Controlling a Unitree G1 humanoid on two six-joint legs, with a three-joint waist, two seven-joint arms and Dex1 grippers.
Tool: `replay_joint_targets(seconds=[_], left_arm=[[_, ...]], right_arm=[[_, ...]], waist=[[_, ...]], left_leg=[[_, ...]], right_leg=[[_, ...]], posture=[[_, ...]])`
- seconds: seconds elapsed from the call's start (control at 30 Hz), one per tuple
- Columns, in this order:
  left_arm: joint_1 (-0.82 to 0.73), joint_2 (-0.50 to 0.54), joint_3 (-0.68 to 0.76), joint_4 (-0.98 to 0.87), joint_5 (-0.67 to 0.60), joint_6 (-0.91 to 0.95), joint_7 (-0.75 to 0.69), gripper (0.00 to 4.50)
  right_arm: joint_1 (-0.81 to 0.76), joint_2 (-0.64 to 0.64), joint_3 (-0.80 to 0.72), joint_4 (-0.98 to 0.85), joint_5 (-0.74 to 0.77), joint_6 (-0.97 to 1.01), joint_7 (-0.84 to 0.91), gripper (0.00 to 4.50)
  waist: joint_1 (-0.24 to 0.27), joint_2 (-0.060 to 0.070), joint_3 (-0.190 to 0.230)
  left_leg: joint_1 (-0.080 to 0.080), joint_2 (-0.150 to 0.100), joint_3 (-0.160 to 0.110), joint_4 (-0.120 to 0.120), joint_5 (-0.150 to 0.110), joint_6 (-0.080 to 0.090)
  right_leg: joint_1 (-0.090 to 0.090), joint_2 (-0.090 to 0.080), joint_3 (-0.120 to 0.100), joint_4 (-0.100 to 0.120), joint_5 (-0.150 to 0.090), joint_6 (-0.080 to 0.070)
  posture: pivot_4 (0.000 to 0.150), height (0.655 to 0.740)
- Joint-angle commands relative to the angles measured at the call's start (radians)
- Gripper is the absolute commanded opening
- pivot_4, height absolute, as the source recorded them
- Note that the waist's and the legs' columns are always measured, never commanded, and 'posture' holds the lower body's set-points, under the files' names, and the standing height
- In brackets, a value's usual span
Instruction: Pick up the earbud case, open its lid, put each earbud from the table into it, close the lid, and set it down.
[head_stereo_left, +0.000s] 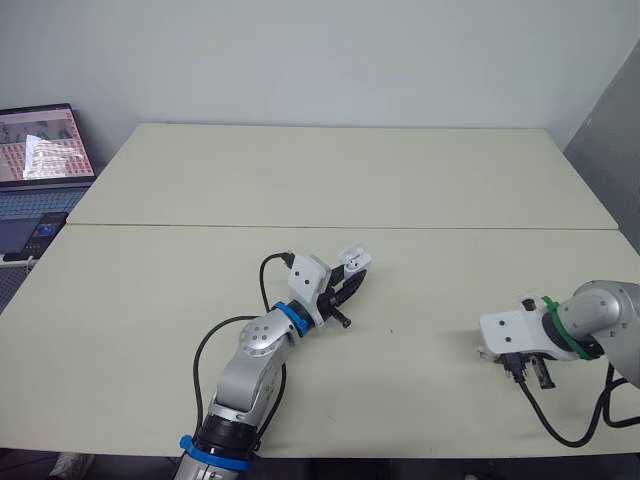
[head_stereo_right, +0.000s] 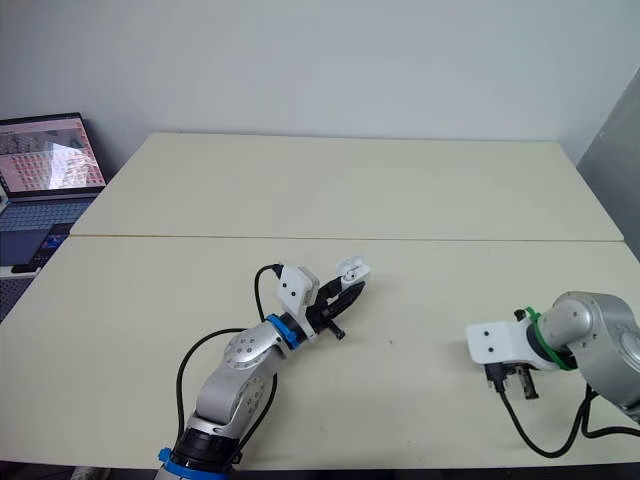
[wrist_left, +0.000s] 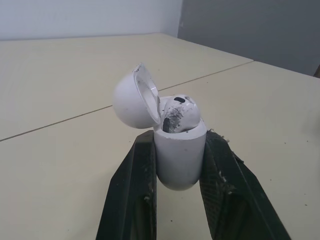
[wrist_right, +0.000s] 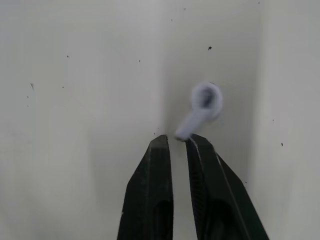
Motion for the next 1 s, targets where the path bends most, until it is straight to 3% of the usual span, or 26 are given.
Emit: replay_joint_targets(seconds=[0.03,0.43,0.53,0.7,1.0], left_arm=[[-0.006,0.0,0.0,-0.029,0.0,-0.018,0.001,0.76],[0.001,0.002,-0.002,-0.035,0.001,-0.016,0.002,0.76],[0.004,0.003,-0.001,-0.037,0.001,-0.016,0.002,0.76],[0.005,0.003,-0.002,-0.036,0.0,-0.016,0.001,0.76],[0.006,0.005,-0.002,-0.037,0.001,-0.016,0.0,0.76]], right_arm=[[-0.001,-0.001,-0.012,-0.024,-0.003,0.009,0.005,0.67],[-0.031,0.032,-0.034,-0.042,0.023,0.075,-0.005,0.67],[-0.027,0.043,-0.058,-0.089,0.072,0.129,0.002,1.25],[-0.034,0.071,-0.042,-0.104,0.06,0.16,-0.054,2.78],[-0.061,0.121,0.014,-0.089,0.038,0.227,-0.098,2.78]], waist=[[0.0,0.0,0.0],[0.0,0.0,0.0],[0.0,0.0,0.0],[0.0,0.0,0.0],[0.0,0.0,0.0]], left_leg=[[0.0,0.0,0.0,0.0,0.0,0.0],[0.0,0.0,0.0,0.0,0.0,0.0],[0.0,0.0,0.0,0.0,0.0,0.0],[0.0,0.0,-0.001,0.0,0.0,0.0],[0.0,0.0,0.0,0.0,0.0,0.0]], right_leg=[[0.0,0.0,0.0,0.0,0.0,0.0],[0.0,0.0,0.0,0.0,0.0,0.0],[0.0,0.0,0.0,0.0,0.0,0.0],[0.0,0.0,0.0,0.0,0.0,0.0],[0.0,0.0,0.0,0.0,0.0,0.0]], posture=[[0.15,0.74],[0.15,0.74],[0.15,0.74],[0.15,0.74],[0.15,0.74]])
